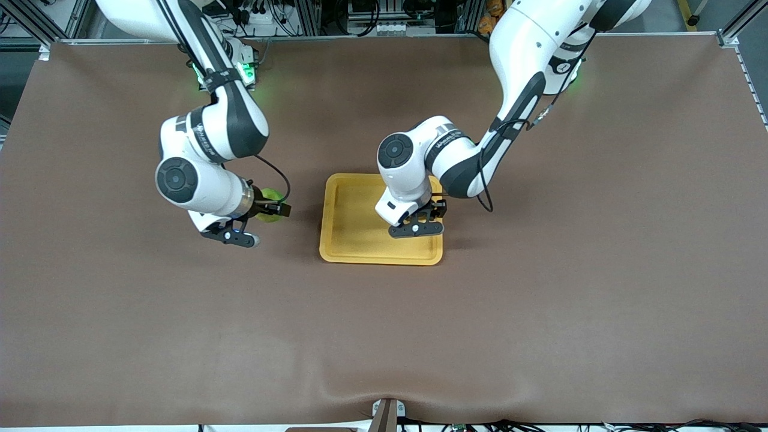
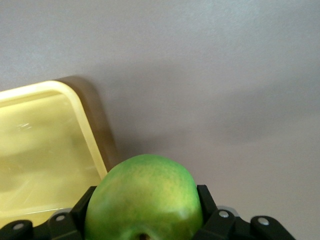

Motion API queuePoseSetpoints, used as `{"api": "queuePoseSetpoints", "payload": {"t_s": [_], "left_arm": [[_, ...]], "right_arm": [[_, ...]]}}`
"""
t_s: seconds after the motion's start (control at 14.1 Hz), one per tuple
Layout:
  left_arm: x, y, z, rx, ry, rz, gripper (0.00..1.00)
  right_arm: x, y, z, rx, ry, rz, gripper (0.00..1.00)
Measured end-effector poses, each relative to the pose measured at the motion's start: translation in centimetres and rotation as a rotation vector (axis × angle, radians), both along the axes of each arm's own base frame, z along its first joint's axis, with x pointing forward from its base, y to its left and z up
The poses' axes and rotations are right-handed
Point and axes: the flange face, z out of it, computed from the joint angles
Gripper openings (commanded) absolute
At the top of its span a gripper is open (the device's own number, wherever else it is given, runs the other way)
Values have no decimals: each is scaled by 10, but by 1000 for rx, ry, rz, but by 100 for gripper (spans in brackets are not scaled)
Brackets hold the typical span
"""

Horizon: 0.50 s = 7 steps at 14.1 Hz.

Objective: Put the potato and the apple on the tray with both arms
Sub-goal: 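Carry the potato and apple over the yellow tray with both grippers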

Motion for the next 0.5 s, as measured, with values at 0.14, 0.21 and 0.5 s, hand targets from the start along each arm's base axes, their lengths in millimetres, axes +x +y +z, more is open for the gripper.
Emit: {"api": "queuePoseSetpoints", "payload": {"t_s": [0.14,0.21,0.5], "left_arm": [[1,1,-6,12,-1,-7,0],[1,2,-9,21,-5,-14,0],[0,3,-22,39,1,-23,100]], "right_arm": [[-5,21,-5,19,-5,-31,0],[-9,32,-8,21,-8,-36,0],[-19,67,-30,6,-24,-74,0]]}}
